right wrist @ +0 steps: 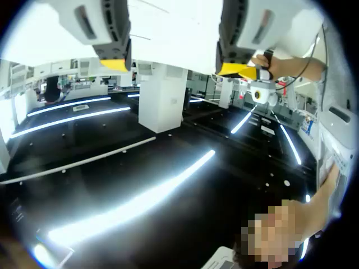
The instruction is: Locate the socket holder cover, grip the socket holder cover, clip it into the socket holder slot.
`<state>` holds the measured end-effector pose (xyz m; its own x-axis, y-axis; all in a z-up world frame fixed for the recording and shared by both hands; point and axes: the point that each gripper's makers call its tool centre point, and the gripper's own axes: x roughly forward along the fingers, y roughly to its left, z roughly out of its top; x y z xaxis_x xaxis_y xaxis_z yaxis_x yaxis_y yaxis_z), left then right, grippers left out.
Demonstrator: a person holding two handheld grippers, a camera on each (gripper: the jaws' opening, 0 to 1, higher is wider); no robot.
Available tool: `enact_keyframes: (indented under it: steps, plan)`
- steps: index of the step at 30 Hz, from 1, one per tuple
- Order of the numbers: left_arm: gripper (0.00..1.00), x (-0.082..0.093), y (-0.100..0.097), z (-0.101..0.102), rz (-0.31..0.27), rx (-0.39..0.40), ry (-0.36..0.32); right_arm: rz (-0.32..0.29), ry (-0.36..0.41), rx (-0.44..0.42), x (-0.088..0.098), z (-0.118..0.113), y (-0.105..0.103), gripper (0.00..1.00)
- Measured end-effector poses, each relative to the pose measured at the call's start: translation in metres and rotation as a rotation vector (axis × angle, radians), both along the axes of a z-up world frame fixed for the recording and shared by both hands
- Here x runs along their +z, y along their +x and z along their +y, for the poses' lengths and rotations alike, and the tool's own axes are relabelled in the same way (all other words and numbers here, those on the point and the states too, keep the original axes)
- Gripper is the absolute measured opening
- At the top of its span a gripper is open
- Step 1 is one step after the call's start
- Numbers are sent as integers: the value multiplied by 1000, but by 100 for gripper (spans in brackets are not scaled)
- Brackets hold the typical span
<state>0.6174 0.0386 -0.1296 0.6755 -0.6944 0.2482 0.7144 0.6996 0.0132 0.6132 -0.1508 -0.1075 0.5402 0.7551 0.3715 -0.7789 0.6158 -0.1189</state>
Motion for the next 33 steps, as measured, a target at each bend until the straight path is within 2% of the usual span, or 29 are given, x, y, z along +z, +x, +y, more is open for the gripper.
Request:
enact_keyframes:
  steps: [33]
  plan:
    - [61,-4,1,0,12,1,13,-2,8,-5,2,-2,-1,62]
